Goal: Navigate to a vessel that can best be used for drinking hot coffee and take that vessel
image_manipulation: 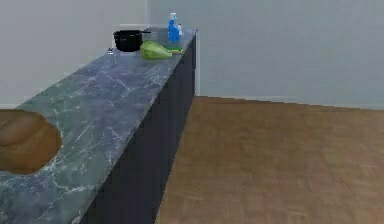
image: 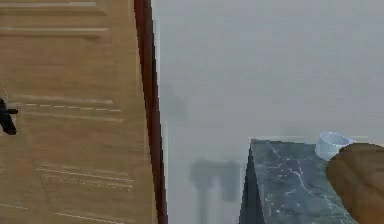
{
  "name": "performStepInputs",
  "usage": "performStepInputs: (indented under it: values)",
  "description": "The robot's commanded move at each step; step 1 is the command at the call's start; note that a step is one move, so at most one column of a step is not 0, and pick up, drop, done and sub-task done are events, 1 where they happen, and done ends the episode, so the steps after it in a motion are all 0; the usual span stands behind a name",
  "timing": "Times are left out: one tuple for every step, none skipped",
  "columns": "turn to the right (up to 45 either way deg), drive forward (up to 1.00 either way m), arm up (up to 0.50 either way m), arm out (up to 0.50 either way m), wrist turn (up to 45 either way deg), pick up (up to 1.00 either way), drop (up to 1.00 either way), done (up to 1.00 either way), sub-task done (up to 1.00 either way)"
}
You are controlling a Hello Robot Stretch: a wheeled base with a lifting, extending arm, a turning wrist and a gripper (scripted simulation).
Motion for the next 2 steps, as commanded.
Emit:
performStepInputs:
  values:
    - [-45.0, 0.0, 0.0, 0.0, 0.0, 0.0, 0.0, 0.0, 0.0]
    - [39.0, 0.0, 0.0, 0.0, 0.0, 0.0, 0.0, 0.0, 0.0]
